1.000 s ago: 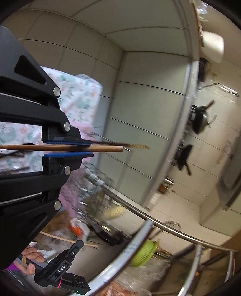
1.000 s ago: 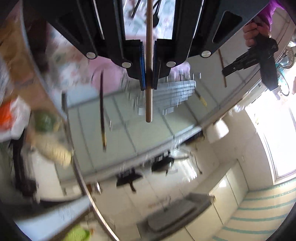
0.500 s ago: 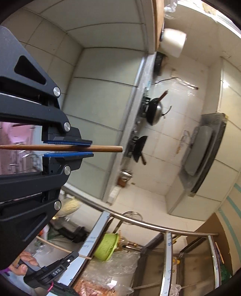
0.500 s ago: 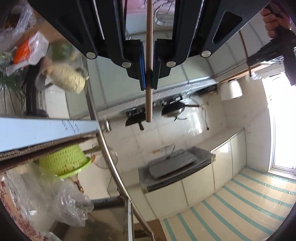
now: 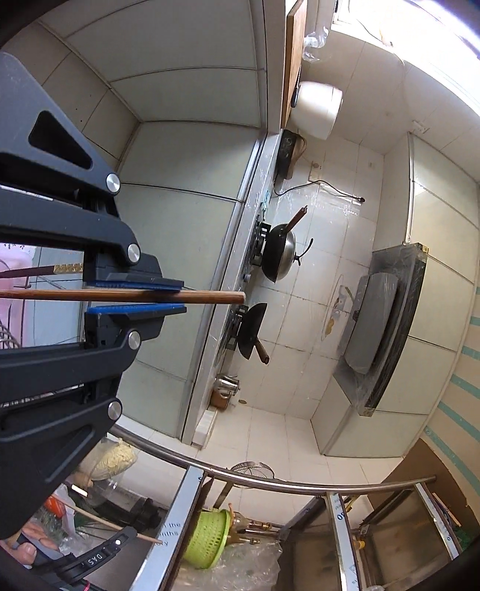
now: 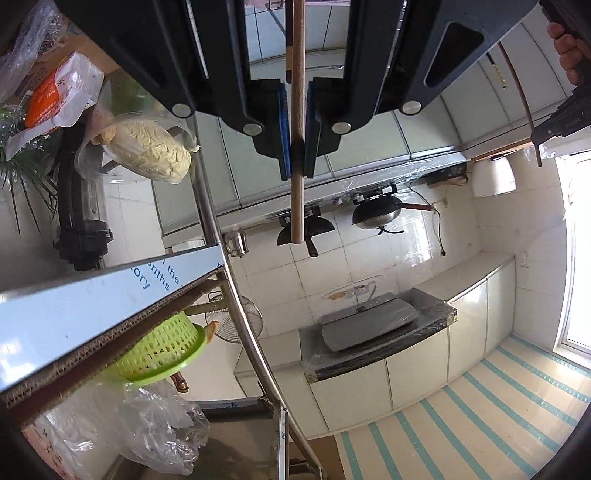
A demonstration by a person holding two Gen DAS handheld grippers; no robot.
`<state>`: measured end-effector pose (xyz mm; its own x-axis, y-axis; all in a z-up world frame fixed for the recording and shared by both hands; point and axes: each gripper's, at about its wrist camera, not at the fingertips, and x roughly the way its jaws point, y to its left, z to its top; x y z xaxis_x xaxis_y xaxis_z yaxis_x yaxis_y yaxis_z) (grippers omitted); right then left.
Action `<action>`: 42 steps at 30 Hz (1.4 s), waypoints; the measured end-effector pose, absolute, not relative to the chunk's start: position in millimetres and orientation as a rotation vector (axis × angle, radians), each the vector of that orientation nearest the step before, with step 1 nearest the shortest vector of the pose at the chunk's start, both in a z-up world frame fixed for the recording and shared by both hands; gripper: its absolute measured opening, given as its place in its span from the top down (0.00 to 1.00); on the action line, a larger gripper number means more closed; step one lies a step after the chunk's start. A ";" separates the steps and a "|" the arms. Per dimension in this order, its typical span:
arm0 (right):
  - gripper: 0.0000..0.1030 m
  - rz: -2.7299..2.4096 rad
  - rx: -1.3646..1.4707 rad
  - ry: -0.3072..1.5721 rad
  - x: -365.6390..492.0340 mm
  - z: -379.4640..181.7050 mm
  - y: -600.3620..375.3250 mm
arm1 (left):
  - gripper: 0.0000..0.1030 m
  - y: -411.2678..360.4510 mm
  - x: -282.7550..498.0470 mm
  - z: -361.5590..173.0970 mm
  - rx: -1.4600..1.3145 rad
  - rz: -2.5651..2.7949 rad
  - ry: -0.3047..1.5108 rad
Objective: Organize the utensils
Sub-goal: 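Lift both wooden chopsticks and drop them into the pink cup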
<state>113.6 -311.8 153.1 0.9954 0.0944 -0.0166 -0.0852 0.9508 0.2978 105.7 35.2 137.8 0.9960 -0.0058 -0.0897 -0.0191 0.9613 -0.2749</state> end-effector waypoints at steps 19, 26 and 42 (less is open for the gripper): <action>0.94 0.105 0.319 0.252 105.2 85.0 -299.9 | 0.94 42.8 96.7 66.6 -0.290 -0.020 0.225; 0.94 0.109 0.313 0.323 106.0 70.0 -296.0 | 0.94 45.2 105.9 43.9 -0.324 -0.040 0.322; 0.73 0.150 0.361 0.386 105.8 74.1 -306.7 | 0.71 48.2 102.1 44.7 -0.345 -0.062 0.356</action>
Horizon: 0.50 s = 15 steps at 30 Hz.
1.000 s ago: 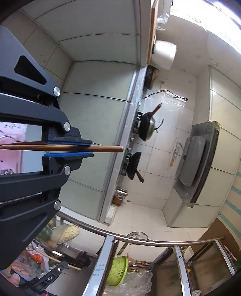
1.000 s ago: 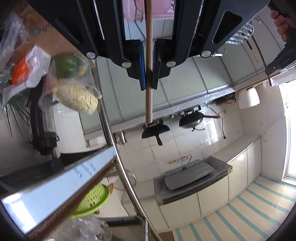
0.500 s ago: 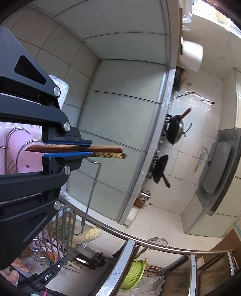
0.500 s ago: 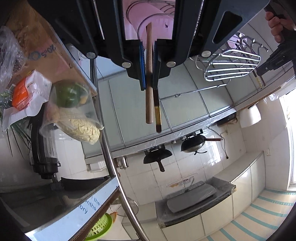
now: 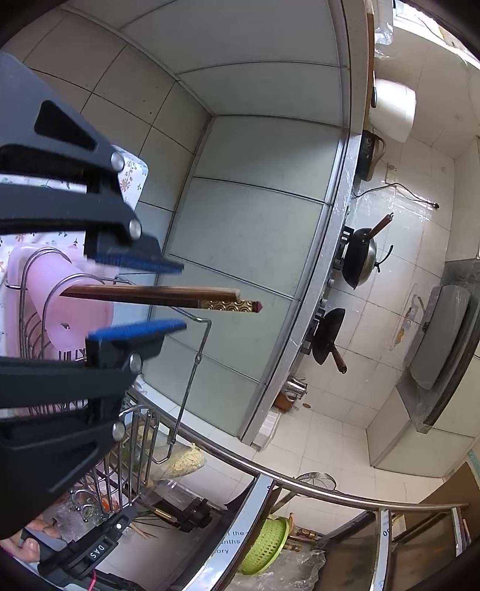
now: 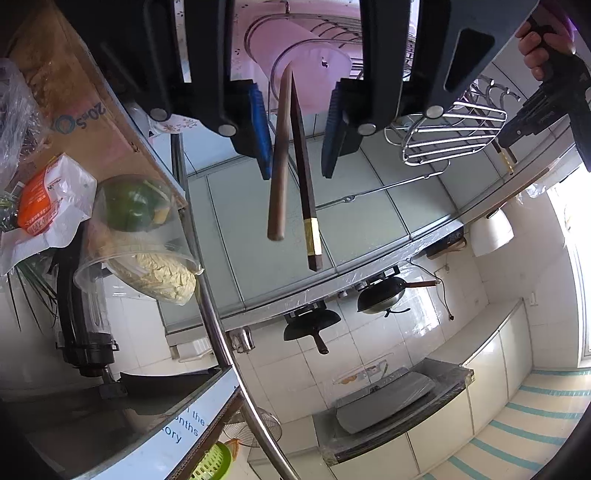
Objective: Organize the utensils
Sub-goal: 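Lift both wooden chopsticks and drop them into the pink cup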
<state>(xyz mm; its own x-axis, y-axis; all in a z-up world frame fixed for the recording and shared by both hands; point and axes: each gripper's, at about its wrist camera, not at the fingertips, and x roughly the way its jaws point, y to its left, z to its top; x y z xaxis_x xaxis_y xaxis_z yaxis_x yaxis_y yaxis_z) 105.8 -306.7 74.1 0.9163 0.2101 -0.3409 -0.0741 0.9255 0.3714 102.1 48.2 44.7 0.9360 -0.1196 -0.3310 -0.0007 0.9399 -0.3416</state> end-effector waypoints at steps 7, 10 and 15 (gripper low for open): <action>0.58 0.146 0.359 0.379 91.8 82.8 -311.6 | 0.68 51.3 90.6 52.2 -0.350 -0.064 0.352; 0.58 0.140 0.356 0.380 81.4 84.5 -313.6 | 0.68 53.1 82.9 53.4 -0.357 -0.064 0.359; 0.58 0.142 0.345 0.415 60.3 82.6 -315.5 | 0.68 51.1 63.8 52.7 -0.332 -0.065 0.386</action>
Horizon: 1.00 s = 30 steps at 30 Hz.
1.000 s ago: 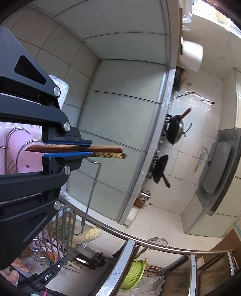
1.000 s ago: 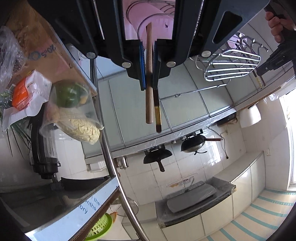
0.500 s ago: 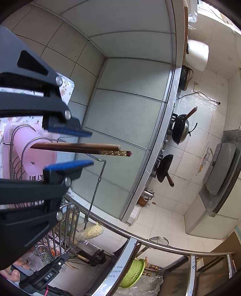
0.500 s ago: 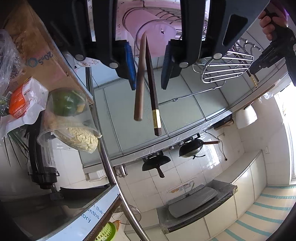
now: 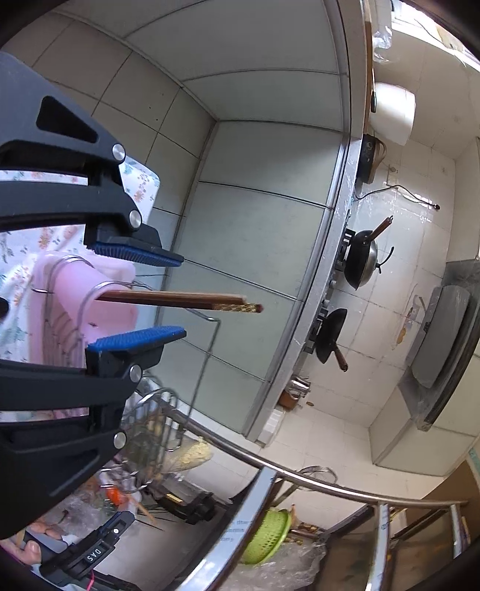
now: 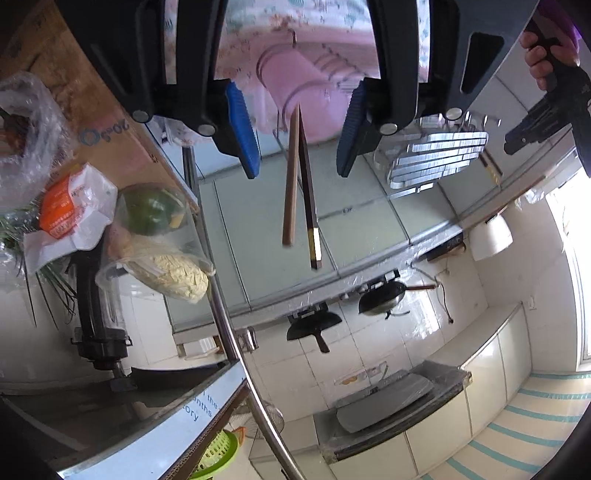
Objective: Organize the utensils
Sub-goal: 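Lift both wooden chopsticks and drop them into the pink cup, then grasp the black spoon with the left gripper while the right grasps the clear plastic fork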
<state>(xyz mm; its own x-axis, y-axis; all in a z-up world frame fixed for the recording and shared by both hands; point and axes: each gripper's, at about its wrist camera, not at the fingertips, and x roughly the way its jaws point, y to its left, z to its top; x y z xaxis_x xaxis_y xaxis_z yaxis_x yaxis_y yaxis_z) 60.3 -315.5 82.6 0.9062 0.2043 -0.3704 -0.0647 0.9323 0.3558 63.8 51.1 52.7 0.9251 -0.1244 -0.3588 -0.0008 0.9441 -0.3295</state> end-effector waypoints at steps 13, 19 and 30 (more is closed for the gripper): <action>0.58 0.241 0.349 0.731 29.0 24.8 -291.1 | 0.68 35.5 37.6 -2.1 -0.312 -0.152 0.675; 0.67 0.315 0.405 0.899 31.6 -5.9 -277.2 | 0.68 24.1 45.9 -55.2 -0.375 -0.239 0.959; 0.88 0.409 0.472 1.101 37.0 -52.5 -253.7 | 0.68 -16.1 70.9 -117.1 -0.361 -0.271 1.286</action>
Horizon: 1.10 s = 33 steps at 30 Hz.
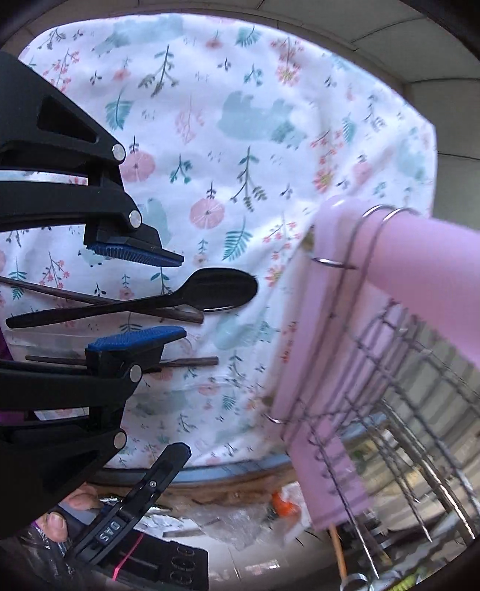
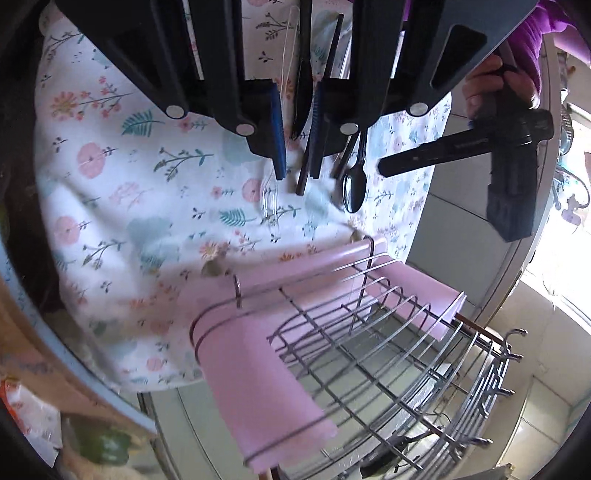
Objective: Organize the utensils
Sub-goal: 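Grasp the black spoon with the left gripper while the right grasps the clear plastic fork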
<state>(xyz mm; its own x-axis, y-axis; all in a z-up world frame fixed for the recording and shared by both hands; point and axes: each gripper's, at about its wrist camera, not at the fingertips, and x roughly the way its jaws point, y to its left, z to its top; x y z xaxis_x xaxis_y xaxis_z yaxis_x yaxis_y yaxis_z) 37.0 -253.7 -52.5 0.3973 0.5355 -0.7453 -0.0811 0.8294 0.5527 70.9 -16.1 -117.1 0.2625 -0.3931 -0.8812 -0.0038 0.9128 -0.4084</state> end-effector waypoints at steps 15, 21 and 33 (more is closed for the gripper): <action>0.85 0.391 0.533 1.150 47.4 -69.8 -263.0 | 0.92 -39.5 93.7 -139.4 -0.294 -0.247 1.354; 0.84 0.389 0.518 1.182 57.5 -72.5 -257.9 | 0.92 -27.1 87.1 -128.5 -0.319 -0.253 1.289; 0.77 0.301 0.318 1.250 93.8 -87.0 -215.6 | 0.92 -4.2 76.7 -114.2 -0.378 -0.274 1.223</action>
<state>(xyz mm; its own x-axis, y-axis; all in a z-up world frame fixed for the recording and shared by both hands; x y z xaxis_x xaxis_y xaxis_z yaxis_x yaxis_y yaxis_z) 93.8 -215.6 -87.0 0.2878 0.3920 -0.8738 -0.0493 0.9173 0.3952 76.7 -4.2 -114.2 0.3203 -0.4020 -0.8578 0.0019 0.9058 -0.4238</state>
